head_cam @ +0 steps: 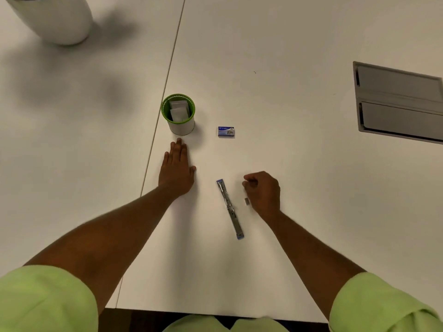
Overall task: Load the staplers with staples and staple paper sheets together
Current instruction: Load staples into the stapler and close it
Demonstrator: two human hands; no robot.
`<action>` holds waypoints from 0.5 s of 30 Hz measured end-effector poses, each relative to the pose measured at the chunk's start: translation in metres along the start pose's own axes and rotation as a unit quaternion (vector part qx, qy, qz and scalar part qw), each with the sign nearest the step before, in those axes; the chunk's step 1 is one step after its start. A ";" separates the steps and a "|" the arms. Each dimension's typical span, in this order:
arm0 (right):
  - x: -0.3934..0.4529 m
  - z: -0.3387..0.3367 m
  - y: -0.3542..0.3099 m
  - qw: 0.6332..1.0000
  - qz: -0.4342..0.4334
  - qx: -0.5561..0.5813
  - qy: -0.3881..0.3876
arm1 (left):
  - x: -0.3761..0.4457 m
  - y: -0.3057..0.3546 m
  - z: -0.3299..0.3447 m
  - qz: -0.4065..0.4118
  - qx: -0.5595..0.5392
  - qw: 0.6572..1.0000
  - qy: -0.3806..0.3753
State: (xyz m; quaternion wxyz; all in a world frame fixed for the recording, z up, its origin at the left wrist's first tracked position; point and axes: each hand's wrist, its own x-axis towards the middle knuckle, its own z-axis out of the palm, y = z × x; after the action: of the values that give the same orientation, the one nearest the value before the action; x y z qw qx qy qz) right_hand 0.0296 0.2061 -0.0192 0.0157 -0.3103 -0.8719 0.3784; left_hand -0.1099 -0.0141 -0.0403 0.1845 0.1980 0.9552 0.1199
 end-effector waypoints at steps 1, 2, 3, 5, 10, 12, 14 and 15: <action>-0.009 -0.002 0.005 1.000 -0.003 -0.001 -0.002 | -0.007 0.006 0.001 0.015 -0.008 1.000 0.011; -0.017 -0.002 0.009 1.000 -0.004 -0.011 -0.003 | -0.015 0.013 0.004 0.032 -0.026 0.999 0.020; -0.026 -0.003 0.013 1.000 -0.006 -0.029 -0.004 | -0.024 0.021 0.006 0.049 -0.050 0.997 0.025; -0.039 -0.004 0.018 0.998 -0.012 -0.065 -0.013 | -0.041 0.036 0.011 0.072 -0.105 0.991 0.029; -0.055 -0.002 0.020 0.995 -0.006 -0.096 -0.018 | -0.083 0.074 0.030 0.017 -0.268 0.961 0.057; -0.056 0.000 0.019 0.996 0.001 -0.093 -0.014 | -0.094 0.086 0.037 -0.021 -0.308 0.949 0.057; -0.056 0.001 0.019 0.995 0.003 -0.099 -0.015 | -0.100 0.097 0.040 -0.068 -0.353 0.932 0.037; -0.056 0.002 0.019 0.994 0.004 -0.107 -0.016 | -0.102 0.101 0.041 -0.092 -0.368 0.925 0.026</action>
State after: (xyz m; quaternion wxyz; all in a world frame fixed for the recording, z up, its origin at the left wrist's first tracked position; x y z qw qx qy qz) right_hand 0.0847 0.1838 -0.0218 -0.0331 -0.3076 -0.9064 0.2877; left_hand 0.0270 0.0394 -0.0160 0.2295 0.0243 0.8626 0.4502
